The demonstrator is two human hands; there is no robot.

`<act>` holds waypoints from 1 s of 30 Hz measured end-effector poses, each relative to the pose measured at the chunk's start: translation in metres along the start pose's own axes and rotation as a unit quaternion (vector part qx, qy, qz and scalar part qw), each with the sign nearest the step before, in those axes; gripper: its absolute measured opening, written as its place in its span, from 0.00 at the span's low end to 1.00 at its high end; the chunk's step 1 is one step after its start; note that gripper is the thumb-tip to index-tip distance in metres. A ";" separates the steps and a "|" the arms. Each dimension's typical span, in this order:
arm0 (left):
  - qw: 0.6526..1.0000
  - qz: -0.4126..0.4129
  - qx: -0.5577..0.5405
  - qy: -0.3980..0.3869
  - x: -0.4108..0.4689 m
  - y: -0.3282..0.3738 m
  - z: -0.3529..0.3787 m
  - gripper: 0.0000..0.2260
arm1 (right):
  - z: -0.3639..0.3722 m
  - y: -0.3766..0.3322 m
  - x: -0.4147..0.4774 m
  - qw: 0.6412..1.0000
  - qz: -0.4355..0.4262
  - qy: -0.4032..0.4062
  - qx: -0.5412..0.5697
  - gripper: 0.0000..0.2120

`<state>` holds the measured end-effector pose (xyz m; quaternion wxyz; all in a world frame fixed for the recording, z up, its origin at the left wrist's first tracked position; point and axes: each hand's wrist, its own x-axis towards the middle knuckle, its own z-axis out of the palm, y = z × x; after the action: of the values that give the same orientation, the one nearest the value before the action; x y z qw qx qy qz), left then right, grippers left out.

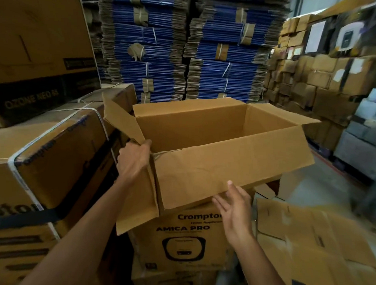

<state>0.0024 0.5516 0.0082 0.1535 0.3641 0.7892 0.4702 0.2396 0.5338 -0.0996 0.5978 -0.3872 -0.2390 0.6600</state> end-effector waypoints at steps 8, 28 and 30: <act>0.994 0.049 -0.074 -0.059 -0.009 0.008 0.005 0.17 | 0.029 -0.060 0.014 0.988 -0.007 -0.080 0.135 0.05; 0.942 0.211 -0.205 -0.158 -0.070 -0.008 -0.022 0.20 | 0.132 -0.125 0.041 0.968 -0.016 -0.217 -0.129 0.41; 0.957 0.169 -0.224 -0.073 -0.076 -0.001 -0.017 0.13 | 0.140 -0.120 0.039 0.961 -0.030 -0.234 -0.142 0.43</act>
<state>0.0439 0.4862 0.0079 0.2066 0.4817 0.5773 0.6261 0.2008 0.6134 0.0667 0.4833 -0.2954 -0.4750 0.6735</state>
